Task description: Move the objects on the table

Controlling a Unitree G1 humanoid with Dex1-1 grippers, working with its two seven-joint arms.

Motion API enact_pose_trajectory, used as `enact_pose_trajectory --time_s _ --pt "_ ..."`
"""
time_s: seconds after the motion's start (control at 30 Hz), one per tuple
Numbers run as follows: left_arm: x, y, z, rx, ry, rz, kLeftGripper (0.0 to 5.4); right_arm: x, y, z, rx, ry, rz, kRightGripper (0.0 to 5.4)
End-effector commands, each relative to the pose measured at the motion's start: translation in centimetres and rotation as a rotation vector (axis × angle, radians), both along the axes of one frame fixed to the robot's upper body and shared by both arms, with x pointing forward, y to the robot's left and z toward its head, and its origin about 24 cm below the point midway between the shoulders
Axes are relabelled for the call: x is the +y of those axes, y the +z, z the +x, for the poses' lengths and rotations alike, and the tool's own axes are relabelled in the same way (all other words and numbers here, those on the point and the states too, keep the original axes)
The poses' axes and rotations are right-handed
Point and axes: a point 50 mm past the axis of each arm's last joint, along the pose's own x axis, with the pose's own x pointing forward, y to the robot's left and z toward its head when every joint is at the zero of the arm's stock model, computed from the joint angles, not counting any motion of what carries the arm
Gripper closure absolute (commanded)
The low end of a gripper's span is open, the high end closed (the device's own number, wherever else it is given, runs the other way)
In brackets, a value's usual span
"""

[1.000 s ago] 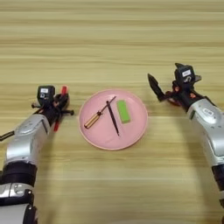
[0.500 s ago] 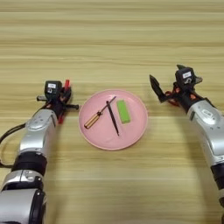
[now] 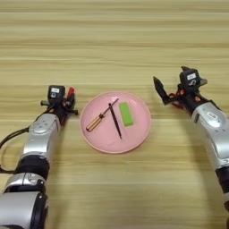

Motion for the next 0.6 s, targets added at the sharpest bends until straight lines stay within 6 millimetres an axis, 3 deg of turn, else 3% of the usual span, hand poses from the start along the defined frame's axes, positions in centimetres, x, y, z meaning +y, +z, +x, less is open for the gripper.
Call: enact_pose_trajectory --time_s 0.03,0.6 --pt "-0.3 -1.3 -1.0 0.058 0.001 -0.013 3.21 0.0 0.6 0.3 -0.025 0.003 -0.003 0.0" --pt "0.0 0.5 -1.0 -0.016 -0.001 -0.018 1.79 0.2 0.4 0.2 -0.016 0.016 -0.008 0.0"
